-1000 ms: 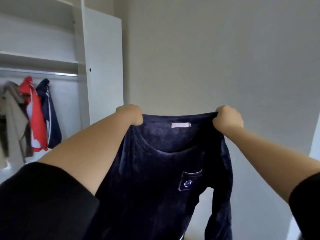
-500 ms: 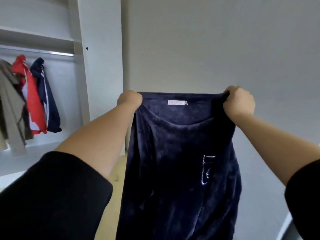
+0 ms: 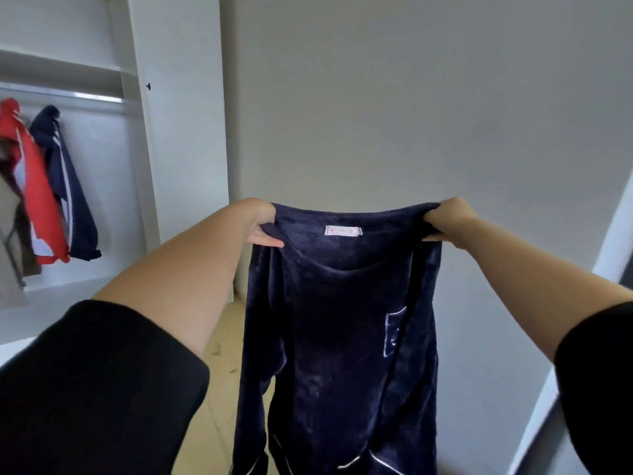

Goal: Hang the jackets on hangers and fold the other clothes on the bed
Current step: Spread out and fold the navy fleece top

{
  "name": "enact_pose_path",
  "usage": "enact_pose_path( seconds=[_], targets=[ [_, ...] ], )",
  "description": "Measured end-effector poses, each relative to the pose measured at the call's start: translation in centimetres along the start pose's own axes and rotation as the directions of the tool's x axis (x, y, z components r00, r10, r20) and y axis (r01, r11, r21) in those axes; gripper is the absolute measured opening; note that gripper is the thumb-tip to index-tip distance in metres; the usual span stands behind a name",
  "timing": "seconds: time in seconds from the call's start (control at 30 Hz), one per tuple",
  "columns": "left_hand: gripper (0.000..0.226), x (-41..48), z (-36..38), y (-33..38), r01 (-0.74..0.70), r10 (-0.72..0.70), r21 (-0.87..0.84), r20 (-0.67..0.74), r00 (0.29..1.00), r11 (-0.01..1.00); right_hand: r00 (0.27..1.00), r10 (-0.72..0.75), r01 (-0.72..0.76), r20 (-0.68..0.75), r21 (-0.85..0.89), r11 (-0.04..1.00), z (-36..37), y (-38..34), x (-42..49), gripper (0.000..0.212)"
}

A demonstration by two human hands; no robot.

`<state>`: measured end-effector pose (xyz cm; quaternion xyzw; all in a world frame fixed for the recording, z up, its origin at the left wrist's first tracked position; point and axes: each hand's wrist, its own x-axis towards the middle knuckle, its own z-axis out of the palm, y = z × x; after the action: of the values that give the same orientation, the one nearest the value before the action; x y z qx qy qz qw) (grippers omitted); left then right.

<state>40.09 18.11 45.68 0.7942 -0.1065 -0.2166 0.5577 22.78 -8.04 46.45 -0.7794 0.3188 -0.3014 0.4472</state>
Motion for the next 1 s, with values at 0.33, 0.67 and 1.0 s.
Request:
enact_pose_path(
  seconds=[0.33,0.67,1.0],
  targets=[
    [0.019,0.5,-0.2,-0.3,-0.358,0.419,0.260,-0.239,0.876,0.897,0.943,-0.248,0.163,-0.223,-0.340,0.926,-1.9,0.4,0.2,0.011],
    [0.022,1.6,1.6,-0.5,-0.230,0.600,0.687,-0.364,0.712,0.690,0.935,-0.237,0.043,-0.264,-0.580,0.813,-2.9,2.8,-0.7,0.011],
    [0.029,-5.8,9.1,6.7,-0.520,0.690,0.457,-0.419,0.590,0.722,0.722,-0.301,0.149,-0.623,-0.285,0.947,-14.6,-0.3,-7.3,0.019]
  ],
)
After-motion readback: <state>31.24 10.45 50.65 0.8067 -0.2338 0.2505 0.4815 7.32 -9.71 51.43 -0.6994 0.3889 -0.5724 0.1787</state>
